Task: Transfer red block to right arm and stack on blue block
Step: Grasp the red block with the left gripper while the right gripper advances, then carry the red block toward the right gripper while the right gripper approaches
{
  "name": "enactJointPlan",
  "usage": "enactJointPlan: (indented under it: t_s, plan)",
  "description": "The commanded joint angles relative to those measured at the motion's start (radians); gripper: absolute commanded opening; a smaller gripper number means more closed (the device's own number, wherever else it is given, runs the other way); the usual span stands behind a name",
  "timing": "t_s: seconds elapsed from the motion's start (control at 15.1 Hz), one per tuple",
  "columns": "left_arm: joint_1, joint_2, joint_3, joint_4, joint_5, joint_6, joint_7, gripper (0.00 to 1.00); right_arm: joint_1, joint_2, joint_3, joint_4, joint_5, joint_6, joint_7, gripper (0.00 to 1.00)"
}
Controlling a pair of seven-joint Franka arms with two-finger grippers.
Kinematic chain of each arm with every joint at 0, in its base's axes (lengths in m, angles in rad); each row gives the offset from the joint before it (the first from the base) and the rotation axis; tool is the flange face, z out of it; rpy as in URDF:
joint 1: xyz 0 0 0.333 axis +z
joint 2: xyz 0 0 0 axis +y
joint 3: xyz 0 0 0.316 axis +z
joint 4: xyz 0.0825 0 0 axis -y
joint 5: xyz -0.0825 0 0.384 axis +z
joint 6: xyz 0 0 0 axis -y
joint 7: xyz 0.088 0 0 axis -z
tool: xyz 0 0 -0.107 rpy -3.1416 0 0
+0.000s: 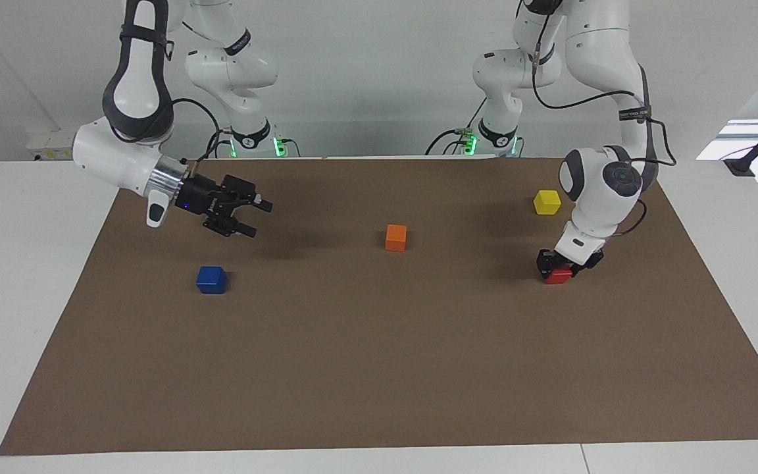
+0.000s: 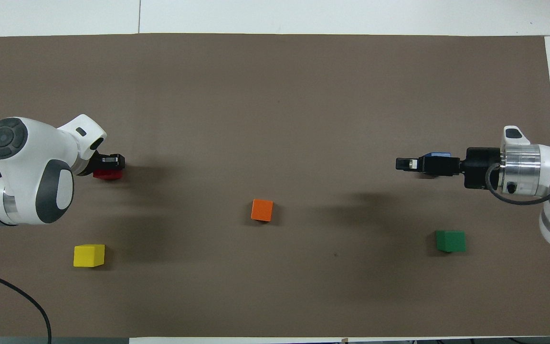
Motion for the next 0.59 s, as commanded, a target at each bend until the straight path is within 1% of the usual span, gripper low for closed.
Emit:
enactJointPlan:
  t_s: [0.0,0.07,0.13,0.26,0.33,0.46,0.53]
  plan:
    - [-0.005,0.01,0.0,0.039,-0.013,-0.046,-0.098,0.0,-0.002,0.015,0.005,-0.017,0.118,-0.132,-0.046,1.0]
    - [-0.014,0.006,0.0,0.076,-0.08,-0.103,-0.176,0.0,-0.002,0.036,0.003,-0.017,0.154,-0.218,-0.049,1.0]
    - [-0.023,-0.003,-0.001,0.117,-0.103,-0.175,-0.251,0.0,-0.007,0.071,0.003,-0.017,0.177,-0.297,-0.061,1.0]
    - [-0.051,-0.041,-0.004,0.177,-0.113,-0.331,-0.392,0.0,-0.01,0.18,0.003,-0.013,0.256,-0.451,-0.139,1.0]
    - [-0.052,-0.062,-0.016,0.2,-0.114,-0.391,-0.467,0.0,-0.005,0.215,0.005,-0.011,0.283,-0.498,-0.159,1.0]
    - [-0.059,-0.11,-0.059,0.257,-0.137,-0.534,-0.593,0.0,0.01,0.26,0.006,-0.01,0.377,-0.607,-0.161,1.0]
    - [-0.057,-0.142,-0.079,0.271,-0.171,-0.585,-0.653,0.0,0.034,0.269,0.006,-0.014,0.433,-0.654,-0.156,1.0]
